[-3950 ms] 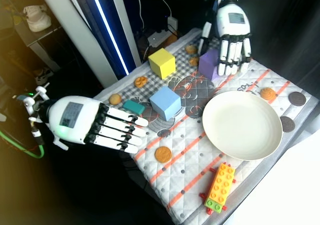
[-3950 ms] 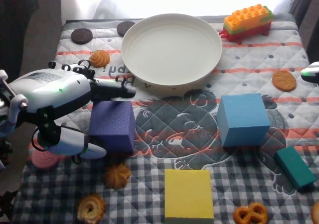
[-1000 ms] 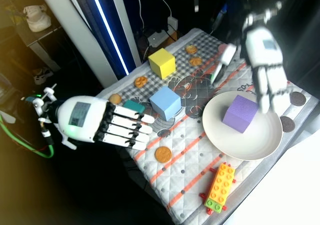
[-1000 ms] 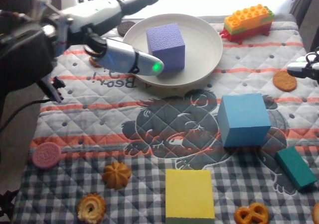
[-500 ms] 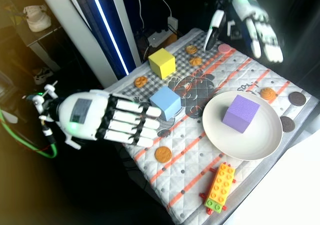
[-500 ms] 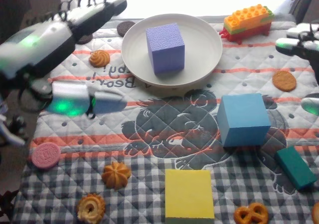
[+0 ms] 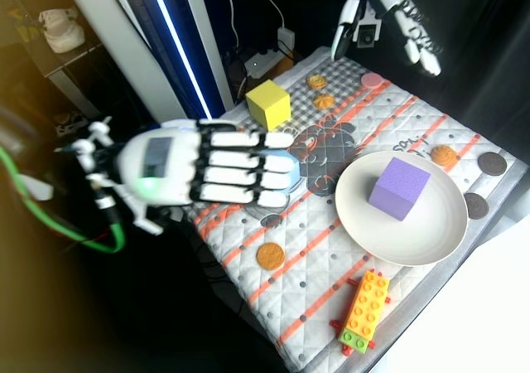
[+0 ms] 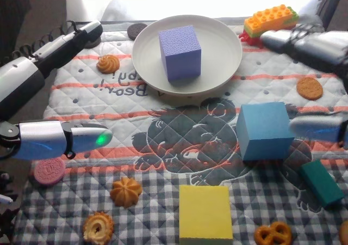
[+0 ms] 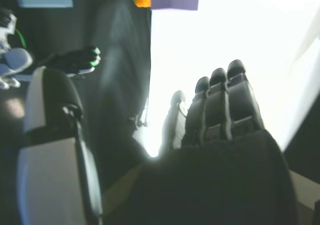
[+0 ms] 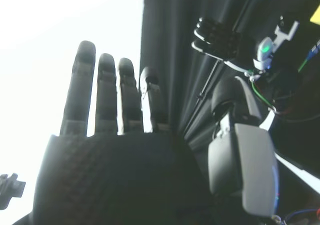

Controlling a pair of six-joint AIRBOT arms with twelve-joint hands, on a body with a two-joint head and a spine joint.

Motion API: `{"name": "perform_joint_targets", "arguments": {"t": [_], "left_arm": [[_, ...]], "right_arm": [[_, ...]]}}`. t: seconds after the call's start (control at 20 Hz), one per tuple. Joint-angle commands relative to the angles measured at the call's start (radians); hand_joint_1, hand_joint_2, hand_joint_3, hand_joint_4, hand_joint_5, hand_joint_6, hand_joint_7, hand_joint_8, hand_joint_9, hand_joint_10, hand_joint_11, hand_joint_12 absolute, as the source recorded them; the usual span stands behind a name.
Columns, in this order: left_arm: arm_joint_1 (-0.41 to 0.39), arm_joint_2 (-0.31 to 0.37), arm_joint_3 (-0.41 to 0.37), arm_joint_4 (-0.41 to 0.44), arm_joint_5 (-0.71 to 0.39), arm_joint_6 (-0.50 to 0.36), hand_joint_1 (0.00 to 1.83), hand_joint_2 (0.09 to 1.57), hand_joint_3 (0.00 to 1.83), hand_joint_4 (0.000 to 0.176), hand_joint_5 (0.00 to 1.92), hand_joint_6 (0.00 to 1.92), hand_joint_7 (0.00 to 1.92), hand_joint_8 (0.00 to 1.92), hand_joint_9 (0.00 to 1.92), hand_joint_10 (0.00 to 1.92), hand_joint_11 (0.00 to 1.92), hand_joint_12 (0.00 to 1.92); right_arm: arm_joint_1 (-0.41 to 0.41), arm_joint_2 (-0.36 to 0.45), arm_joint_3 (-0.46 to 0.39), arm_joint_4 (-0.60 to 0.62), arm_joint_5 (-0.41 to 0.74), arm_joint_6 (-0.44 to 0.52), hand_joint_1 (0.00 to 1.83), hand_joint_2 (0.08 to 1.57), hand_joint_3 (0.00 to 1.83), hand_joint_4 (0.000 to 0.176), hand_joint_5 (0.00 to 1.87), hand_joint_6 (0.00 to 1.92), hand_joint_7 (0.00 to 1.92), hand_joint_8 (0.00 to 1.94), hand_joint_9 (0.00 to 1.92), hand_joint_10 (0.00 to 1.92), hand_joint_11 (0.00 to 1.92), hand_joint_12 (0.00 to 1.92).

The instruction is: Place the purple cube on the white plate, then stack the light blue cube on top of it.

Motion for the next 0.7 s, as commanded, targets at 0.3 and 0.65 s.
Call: {"name": "perform_joint_targets", "arguments": {"t": [0.3, 0.65], "left_arm": [[0.007, 0.005, -0.005, 0.001, -0.114, -0.010, 0.81, 0.90, 0.01, 0.176, 0.00, 0.00, 0.00, 0.00, 0.00, 0.00, 0.00, 0.00], [0.010, 0.000, -0.005, -0.001, -0.110, -0.010, 0.80, 0.92, 0.01, 0.139, 0.00, 0.00, 0.00, 0.00, 0.00, 0.00, 0.00, 0.00]], "right_arm": [[0.043, -0.041, 0.028, -0.044, 0.010, 0.049, 0.65, 1.07, 0.00, 0.090, 0.03, 0.00, 0.29, 0.01, 0.47, 0.02, 0.22, 1.06], [0.046, -0.054, 0.040, -0.072, -0.064, 0.049, 0.62, 1.09, 0.00, 0.063, 0.08, 0.01, 0.31, 0.00, 0.48, 0.01, 0.18, 1.13]]}}
